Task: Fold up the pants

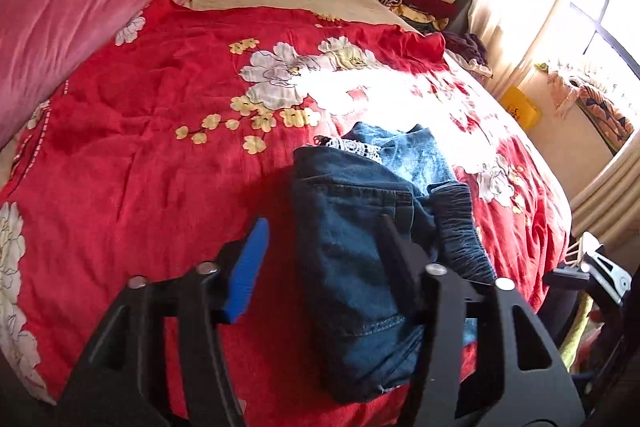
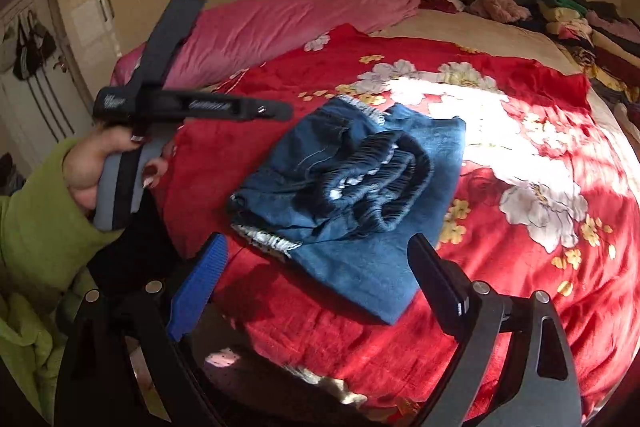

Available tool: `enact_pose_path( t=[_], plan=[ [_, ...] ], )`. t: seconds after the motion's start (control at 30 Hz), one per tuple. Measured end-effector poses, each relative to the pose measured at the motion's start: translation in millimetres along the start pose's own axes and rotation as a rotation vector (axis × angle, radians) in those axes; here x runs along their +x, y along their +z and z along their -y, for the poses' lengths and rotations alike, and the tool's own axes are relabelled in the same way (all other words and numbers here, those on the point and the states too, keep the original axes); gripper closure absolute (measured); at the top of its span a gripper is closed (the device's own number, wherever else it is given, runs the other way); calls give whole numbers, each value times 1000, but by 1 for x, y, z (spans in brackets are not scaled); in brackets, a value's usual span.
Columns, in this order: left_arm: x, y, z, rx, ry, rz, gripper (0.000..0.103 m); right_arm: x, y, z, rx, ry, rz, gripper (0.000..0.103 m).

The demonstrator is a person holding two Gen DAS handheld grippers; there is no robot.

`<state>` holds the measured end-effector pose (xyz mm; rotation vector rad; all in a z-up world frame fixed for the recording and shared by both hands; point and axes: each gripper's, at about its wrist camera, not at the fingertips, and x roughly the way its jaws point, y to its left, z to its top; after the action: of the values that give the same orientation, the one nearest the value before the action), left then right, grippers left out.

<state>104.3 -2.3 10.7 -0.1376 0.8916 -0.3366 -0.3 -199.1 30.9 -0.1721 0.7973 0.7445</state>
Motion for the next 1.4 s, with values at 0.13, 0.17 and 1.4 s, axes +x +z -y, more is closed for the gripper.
enact_pose_path(
  t=[0.13,0.17,1.4],
  plan=[
    [28,8,10,54,-52,-58,86,19,7,-32,-146,53,-34,31],
    [36,9,12,75,-38,-69,86,24,8,-39,-187,65,-38,37],
    [39,3,-12,28,44,-28,58,34,17,-24,-166,178,-31,72]
  ],
)
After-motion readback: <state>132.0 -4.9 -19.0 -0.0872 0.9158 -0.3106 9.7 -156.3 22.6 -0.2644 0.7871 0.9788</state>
